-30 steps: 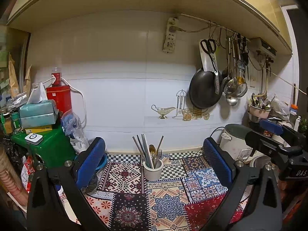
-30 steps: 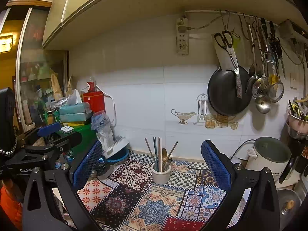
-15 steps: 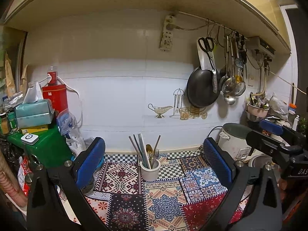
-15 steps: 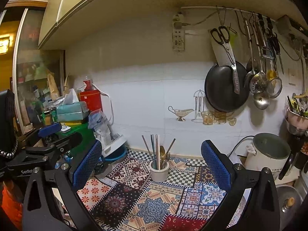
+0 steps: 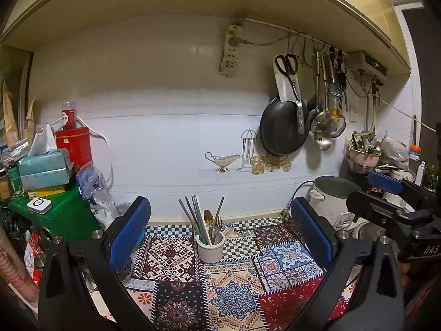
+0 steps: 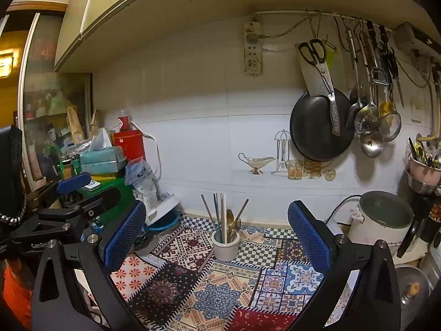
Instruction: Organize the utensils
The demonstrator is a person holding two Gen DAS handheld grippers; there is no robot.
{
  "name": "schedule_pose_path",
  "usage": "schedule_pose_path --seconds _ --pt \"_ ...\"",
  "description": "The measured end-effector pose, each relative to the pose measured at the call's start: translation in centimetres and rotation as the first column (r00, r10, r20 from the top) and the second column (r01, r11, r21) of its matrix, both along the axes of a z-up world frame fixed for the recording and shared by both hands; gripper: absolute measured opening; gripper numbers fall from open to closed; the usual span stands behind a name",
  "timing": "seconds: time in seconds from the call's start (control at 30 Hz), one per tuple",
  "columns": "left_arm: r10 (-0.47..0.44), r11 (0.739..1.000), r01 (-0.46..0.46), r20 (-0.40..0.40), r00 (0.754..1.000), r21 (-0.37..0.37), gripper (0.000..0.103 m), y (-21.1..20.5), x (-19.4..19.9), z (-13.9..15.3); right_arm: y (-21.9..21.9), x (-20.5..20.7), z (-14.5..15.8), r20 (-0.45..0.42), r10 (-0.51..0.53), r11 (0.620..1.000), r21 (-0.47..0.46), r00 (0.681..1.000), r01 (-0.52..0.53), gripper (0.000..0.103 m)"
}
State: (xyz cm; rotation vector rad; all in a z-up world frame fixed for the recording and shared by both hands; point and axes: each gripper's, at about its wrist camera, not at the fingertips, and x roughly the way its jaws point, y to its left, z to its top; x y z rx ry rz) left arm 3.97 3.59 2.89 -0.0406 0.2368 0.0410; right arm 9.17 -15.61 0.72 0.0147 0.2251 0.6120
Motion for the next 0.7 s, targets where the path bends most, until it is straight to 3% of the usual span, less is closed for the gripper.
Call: schedule_pose_path --seconds 0.7 --pt "-0.032 0.999 0.031 -0.008 0.999 -0.014 0.102 -0.3 0.1 -0.1 -1.0 -0.3 0.3 0.012 -0.011 1.0 0.015 1.0 0.011 0.102"
